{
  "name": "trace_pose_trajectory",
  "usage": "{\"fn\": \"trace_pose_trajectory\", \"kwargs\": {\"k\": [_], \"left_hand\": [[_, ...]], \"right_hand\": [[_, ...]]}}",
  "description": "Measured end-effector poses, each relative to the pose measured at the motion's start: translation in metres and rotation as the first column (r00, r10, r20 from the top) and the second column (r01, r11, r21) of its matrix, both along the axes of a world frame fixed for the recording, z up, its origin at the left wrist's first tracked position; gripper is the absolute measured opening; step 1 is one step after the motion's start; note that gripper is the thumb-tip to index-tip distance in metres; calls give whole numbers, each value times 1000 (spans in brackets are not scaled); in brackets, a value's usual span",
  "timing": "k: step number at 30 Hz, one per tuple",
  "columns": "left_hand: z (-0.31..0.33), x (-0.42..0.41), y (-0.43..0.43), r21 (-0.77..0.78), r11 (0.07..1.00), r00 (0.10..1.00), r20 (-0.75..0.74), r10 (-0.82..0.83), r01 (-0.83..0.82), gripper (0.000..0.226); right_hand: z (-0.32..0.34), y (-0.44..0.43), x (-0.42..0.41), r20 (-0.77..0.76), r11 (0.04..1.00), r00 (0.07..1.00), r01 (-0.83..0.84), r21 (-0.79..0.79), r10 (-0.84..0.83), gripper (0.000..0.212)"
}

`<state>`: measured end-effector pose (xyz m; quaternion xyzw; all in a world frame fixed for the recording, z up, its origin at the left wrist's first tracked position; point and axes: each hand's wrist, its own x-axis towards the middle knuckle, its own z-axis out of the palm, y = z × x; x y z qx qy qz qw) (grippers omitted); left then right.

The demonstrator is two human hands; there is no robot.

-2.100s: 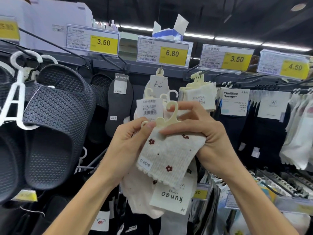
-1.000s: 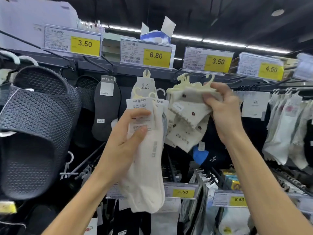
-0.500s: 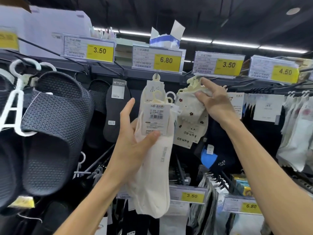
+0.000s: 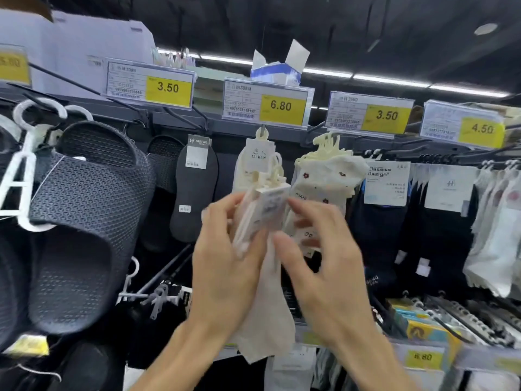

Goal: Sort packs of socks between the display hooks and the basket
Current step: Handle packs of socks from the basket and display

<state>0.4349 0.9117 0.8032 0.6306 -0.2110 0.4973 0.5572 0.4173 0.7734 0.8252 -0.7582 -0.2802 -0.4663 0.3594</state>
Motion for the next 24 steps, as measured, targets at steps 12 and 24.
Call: {"fn": "trace_pose_trajectory", "kwargs": {"k": [12, 24], "left_hand": [[6, -2, 19, -27, 946, 943, -72, -324, 323, 45], [13, 10, 26, -219, 744, 704, -241, -668, 631, 25]], "right_hand": [[10, 0, 20, -312, 775, 728, -465, 428, 610, 26], [18, 10, 28, -260, 873, 864, -327, 362, 432, 17]]}}
